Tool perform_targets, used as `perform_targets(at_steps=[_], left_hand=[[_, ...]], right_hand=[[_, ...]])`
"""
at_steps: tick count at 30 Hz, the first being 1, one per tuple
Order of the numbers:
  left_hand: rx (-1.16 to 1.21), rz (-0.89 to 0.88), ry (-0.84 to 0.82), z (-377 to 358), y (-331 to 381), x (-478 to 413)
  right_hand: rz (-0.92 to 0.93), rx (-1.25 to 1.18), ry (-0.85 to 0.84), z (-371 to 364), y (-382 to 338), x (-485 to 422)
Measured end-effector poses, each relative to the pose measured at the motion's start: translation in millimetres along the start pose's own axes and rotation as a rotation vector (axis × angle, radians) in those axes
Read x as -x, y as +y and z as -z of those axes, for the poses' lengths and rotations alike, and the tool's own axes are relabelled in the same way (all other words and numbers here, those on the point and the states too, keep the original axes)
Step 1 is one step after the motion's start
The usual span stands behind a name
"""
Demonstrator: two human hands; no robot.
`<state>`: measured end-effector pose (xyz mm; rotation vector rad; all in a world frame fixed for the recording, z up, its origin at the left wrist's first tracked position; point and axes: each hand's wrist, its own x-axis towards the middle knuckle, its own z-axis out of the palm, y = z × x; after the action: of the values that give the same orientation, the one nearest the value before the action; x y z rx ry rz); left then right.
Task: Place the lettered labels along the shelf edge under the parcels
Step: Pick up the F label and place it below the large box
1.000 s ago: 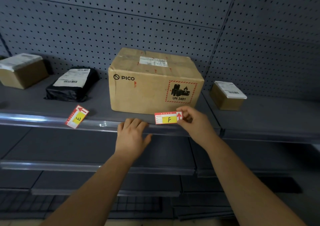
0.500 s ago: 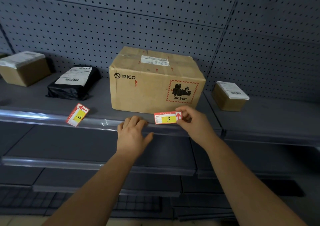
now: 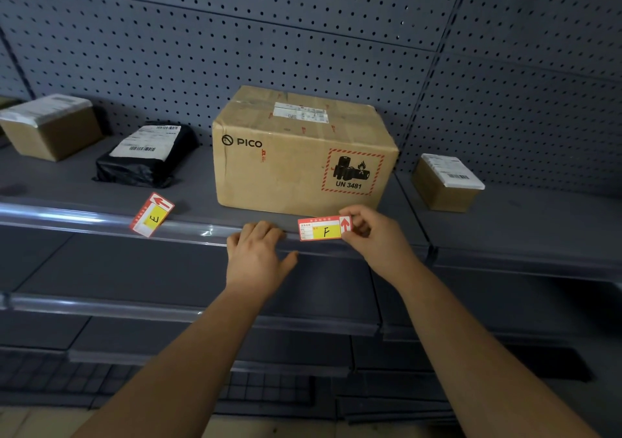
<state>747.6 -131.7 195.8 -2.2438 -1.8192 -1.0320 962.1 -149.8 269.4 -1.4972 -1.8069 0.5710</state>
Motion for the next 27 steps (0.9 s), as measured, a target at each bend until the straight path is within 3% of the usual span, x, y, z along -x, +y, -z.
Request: perform_targets(at_steps=[6, 27], left_hand=[[-0.027, 0.022, -0.043, -2.7, 3.0, 1.2], [0.005, -0.02, 0.06, -7.1, 2.8, 0.8]], right_hand=[[-0.003, 0.016, 0.002, 5.4, 2.3, 3.7], [-0.003, 0.019, 0.001, 2.1, 4.6, -4.7]])
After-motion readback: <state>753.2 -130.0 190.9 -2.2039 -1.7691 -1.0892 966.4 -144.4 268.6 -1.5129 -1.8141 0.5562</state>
